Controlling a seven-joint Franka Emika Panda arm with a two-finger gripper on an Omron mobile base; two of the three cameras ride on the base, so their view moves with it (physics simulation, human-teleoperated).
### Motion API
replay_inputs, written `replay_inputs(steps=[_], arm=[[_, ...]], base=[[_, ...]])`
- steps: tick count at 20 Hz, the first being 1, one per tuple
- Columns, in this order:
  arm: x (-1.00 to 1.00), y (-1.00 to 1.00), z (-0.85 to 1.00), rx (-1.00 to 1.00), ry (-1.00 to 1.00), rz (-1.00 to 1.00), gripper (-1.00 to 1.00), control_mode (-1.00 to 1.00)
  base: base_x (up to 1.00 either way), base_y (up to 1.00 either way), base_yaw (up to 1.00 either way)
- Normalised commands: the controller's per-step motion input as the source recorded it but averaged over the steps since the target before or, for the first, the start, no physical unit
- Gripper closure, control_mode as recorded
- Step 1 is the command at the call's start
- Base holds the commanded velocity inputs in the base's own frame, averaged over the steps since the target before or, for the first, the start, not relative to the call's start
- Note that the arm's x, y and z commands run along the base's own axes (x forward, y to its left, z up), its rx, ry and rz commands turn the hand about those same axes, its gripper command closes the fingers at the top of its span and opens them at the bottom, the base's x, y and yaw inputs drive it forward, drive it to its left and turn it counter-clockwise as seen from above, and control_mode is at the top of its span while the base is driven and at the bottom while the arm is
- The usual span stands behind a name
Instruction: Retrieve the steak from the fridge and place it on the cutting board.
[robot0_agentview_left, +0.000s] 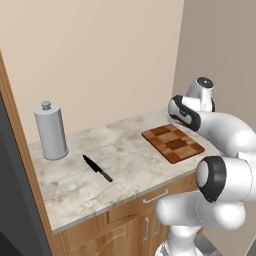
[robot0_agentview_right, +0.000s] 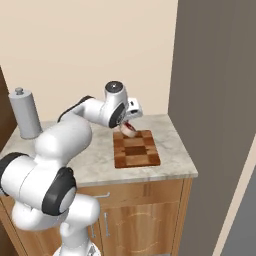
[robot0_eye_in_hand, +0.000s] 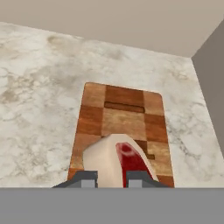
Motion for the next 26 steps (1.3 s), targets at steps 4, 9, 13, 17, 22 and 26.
replay_inputs(steps=[4,9,13,17,22,26], arm=[[0.27,0.00,-0.55,-0.11,0.00,0.08,1.00,-1.00],[0.11,0.00,-0.46,-0.11,0.03,0.03,1.00,-1.00],[0.00,0.00,-0.30,-0.07,0.02,0.04,1.00,-1.00],[0.00,0.00,-0.16,-0.03,0.00,0.04,1.00,-1.00],[0.07,0.00,-0.15,-0.03,0.00,0.03,1.00,-1.00],[0.24,0.00,-0.19,-0.03,0.00,0.03,1.00,-1.00]], base=[[0.00,0.00,0.00],[0.00,0.00,0.00],[0.00,0.00,0.00],[0.00,0.00,0.00],[0.00,0.00,0.00],[0.00,0.00,0.00]])
